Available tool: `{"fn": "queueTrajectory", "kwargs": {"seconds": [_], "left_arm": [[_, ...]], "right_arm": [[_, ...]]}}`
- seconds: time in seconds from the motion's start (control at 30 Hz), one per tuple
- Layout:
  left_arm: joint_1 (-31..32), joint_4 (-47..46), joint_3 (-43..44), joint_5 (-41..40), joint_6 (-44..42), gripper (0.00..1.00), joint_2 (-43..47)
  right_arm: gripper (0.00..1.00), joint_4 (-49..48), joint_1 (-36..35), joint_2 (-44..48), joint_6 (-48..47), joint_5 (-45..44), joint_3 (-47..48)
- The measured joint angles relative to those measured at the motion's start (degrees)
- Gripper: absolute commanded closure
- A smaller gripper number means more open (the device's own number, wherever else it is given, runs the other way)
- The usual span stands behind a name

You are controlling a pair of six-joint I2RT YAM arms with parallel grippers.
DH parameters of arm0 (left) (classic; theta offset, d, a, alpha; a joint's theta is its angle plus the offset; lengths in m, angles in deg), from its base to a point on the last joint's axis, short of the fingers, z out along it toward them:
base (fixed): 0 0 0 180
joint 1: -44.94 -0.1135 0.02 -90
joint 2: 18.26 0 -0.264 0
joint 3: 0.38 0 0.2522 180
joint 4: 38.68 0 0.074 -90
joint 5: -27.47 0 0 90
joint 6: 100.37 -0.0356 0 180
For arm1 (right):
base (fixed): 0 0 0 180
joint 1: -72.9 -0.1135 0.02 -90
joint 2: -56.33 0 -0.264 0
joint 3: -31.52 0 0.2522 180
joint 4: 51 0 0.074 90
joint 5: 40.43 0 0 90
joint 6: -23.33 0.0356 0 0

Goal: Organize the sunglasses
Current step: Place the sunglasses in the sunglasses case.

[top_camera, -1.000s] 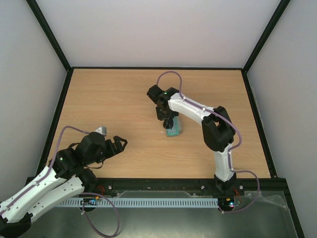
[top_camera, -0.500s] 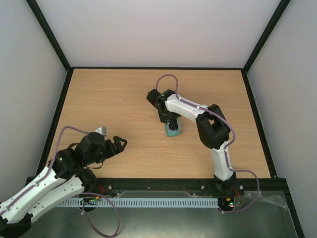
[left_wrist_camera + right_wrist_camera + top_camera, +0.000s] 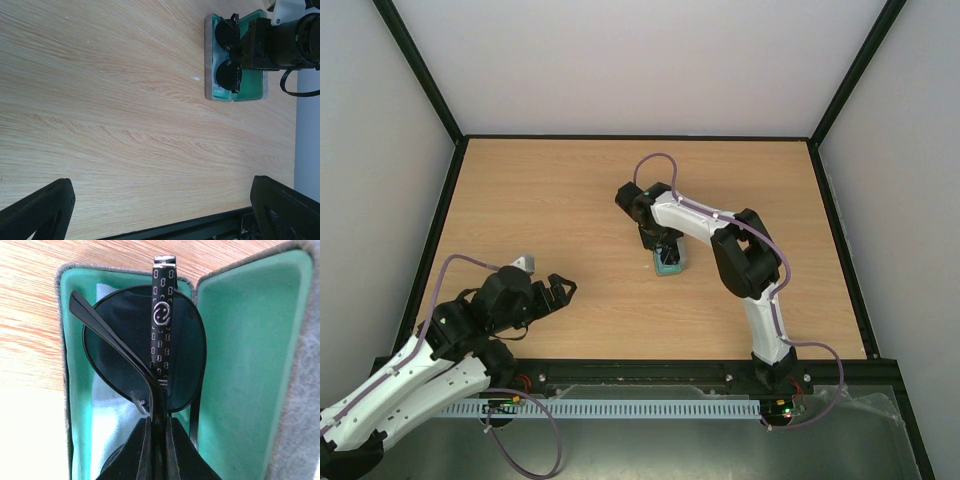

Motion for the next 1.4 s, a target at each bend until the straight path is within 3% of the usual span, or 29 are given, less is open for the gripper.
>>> {"fn": "queueTrajectory", "kwargs": {"seconds": [0.93, 1.4], "left_arm": [[-0.66, 0.0, 0.0, 0.39, -0.15, 0.01, -0.79], [-0.7, 0.0, 0.0, 0.46, -0.5, 0.01, -0.79]], "right_arm": [[0.98, -3.37, 0.0, -0.79, 0.0, 2.08, -2.34], [0.79, -3.41, -0.02, -0.79, 0.15, 1.95, -2.38]]}}
